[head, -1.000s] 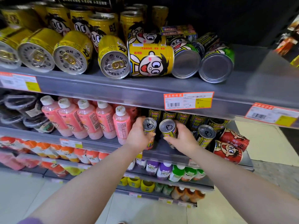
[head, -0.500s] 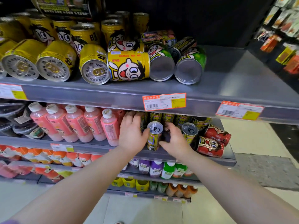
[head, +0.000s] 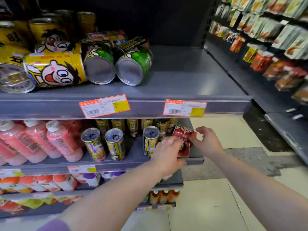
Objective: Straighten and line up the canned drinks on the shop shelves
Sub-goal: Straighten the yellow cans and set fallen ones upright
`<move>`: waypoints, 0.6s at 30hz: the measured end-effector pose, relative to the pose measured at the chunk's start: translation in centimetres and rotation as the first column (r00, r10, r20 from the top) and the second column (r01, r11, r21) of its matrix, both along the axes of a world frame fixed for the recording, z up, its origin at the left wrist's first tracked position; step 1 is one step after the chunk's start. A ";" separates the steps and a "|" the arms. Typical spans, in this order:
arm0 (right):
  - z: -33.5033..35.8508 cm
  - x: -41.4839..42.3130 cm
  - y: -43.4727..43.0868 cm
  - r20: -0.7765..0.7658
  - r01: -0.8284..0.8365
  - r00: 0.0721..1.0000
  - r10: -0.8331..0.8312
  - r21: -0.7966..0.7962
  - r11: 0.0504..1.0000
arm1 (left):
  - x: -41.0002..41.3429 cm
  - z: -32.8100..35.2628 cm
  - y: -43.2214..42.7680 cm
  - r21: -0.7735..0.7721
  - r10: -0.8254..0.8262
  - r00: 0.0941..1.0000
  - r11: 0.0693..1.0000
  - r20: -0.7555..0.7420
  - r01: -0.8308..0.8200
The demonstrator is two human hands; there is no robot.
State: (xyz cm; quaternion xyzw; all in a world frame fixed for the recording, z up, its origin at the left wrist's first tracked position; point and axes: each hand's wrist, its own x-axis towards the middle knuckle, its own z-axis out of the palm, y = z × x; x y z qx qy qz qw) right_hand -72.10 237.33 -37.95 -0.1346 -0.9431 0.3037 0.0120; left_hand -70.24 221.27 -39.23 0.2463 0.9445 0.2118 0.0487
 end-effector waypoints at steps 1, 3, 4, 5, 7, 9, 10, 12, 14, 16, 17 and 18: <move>-0.6 -0.4 0.6 0.030 0.015 0.999 -0.014 -0.008 1.000 | -0.3 -0.6 0.8 -0.039 0.008 1.000 0.999 0.028 -0.006; -1.4 -0.9 0.9 0.086 0.013 0.996 -0.012 -0.008 1.000 | -1.0 -1.5 1.5 -0.088 -0.004 0.995 0.996 0.096 0.012; -1.7 -0.9 0.7 0.109 0.015 0.994 -0.014 -0.013 1.000 | -1.2 -1.6 1.4 -0.118 -0.009 0.991 0.993 0.133 0.025; -2.7 -1.7 1.2 0.123 0.010 0.992 -0.007 -0.021 1.000 | -1.9 -2.4 2.1 -0.150 -0.004 0.988 0.988 0.157 0.028; -3.7 -2.6 1.5 0.127 -0.010 0.992 0.015 -0.044 0.999 | -2.8 -3.1 2.5 -0.187 -0.009 0.983 0.981 0.184 0.044; -4.3 -3.1 1.5 0.107 -0.001 0.994 0.013 -0.104 0.995 | -3.2 -3.7 2.5 -0.206 -0.022 0.984 0.977 0.176 0.059; -4.7 -3.4 1.7 0.099 0.007 0.995 0.006 -0.132 0.991 | -3.5 -4.0 2.6 -0.221 -0.021 0.988 0.974 0.154 0.055; -5.1 -4.1 2.0 0.084 0.015 0.996 0.000 -0.171 0.985 | -4.1 -4.1 2.7 -0.246 -0.003 0.995 0.969 0.102 0.028; -5.8 -4.8 2.4 0.094 0.015 0.996 0.001 -0.174 0.985 | -4.8 -4.3 2.8 -0.262 0.020 0.996 0.965 0.092 0.005; -6.2 -5.3 2.6 0.103 0.045 0.994 -0.022 -0.221 0.974 | -5.0 -4.5 3.1 -0.264 0.040 0.992 0.964 0.120 -0.007; -6.4 -5.5 2.7 0.123 0.065 0.992 -0.035 -0.249 0.966 | -5.1 -4.7 3.2 -0.262 0.047 0.990 0.965 0.132 -0.011; -6.6 -5.5 2.8 0.143 0.074 0.989 -0.035 -0.272 0.960 | -5.1 -4.9 3.4 -0.256 0.053 0.989 0.966 0.137 -0.017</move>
